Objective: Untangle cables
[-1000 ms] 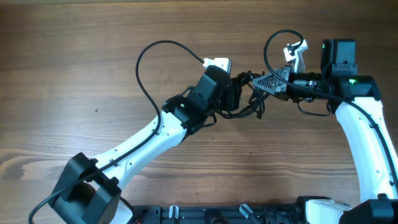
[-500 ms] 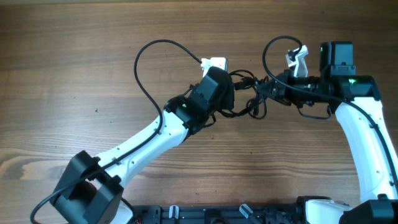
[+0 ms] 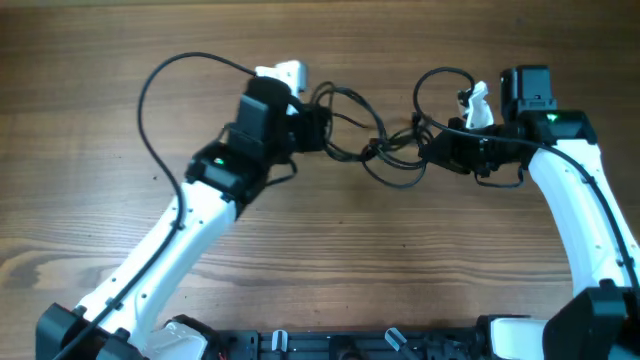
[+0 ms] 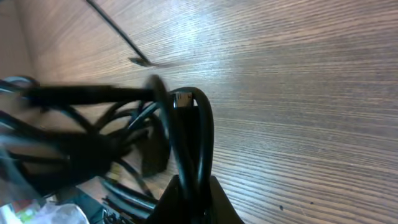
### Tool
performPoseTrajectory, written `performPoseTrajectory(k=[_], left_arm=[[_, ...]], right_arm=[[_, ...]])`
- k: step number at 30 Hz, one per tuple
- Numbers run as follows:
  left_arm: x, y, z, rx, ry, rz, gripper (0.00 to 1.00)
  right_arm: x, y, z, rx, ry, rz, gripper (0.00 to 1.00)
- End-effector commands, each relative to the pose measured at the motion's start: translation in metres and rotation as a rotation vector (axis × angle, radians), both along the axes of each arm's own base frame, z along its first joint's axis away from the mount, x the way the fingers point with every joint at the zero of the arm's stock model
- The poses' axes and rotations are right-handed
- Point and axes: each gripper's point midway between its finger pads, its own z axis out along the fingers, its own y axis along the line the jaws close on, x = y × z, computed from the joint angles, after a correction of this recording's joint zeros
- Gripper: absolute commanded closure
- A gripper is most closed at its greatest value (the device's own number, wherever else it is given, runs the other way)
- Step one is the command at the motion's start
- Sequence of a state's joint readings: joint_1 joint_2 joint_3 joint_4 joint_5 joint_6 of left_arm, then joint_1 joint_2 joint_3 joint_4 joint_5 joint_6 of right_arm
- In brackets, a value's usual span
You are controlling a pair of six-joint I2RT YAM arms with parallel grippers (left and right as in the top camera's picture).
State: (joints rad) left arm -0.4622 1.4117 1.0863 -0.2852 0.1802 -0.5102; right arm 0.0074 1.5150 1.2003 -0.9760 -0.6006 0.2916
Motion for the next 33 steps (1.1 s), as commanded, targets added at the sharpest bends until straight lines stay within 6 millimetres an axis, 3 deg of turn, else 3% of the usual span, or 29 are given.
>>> performPoseTrajectory(k=[1, 4, 17, 19, 21, 24, 26, 27, 29, 31, 33], left_arm=[[0.024, 0.059, 0.025, -0.018, -0.055, 0.174, 0.96], [0.029, 0.08, 0.022, -0.038, -0.027, 0.242, 0.96], [0.029, 0.08, 0.022, -0.061, -0.009, 0.247, 0.96], [0.028, 0.08, 0.021, -0.06, -0.005, 0.247, 0.96], [0.024, 0.072, 0.02, -0.074, 0.007, 0.211, 0.96], [0.014, 0.061, 0.012, -0.049, 0.037, 0.151, 0.94], [0.004, 0.054, 0.0, -0.011, 0.075, 0.115, 0.83], [0.0, 0.051, -0.007, 0.007, 0.097, 0.1, 0.73], [-0.007, 0.048, -0.021, 0.046, 0.141, 0.076, 0.57], [-0.012, 0.047, -0.032, 0.076, 0.172, 0.056, 0.33], [-0.014, 0.049, -0.038, 0.088, 0.198, 0.06, 0.24]], right_arm=[[0.004, -0.058, -0.029, -0.277, 0.07, -0.166, 0.96], [0.006, -0.092, -0.033, -0.363, 0.094, -0.291, 0.96], [0.013, -0.169, -0.028, -0.318, 0.071, -0.524, 0.94], [0.02, -0.157, -0.02, -0.212, 0.012, -0.447, 0.94], [0.023, -0.132, -0.01, -0.105, -0.059, -0.306, 0.9], [0.017, -0.116, -0.011, -0.095, -0.05, -0.231, 0.89], [0.014, -0.103, -0.012, -0.099, -0.047, -0.173, 0.86], [0.013, -0.096, -0.013, -0.106, -0.042, -0.149, 0.83], [0.012, -0.085, -0.015, -0.13, -0.038, -0.11, 0.69], [0.012, -0.078, -0.019, -0.163, -0.027, -0.093, 0.51], [0.012, -0.071, -0.022, -0.18, -0.016, -0.085, 0.2]])
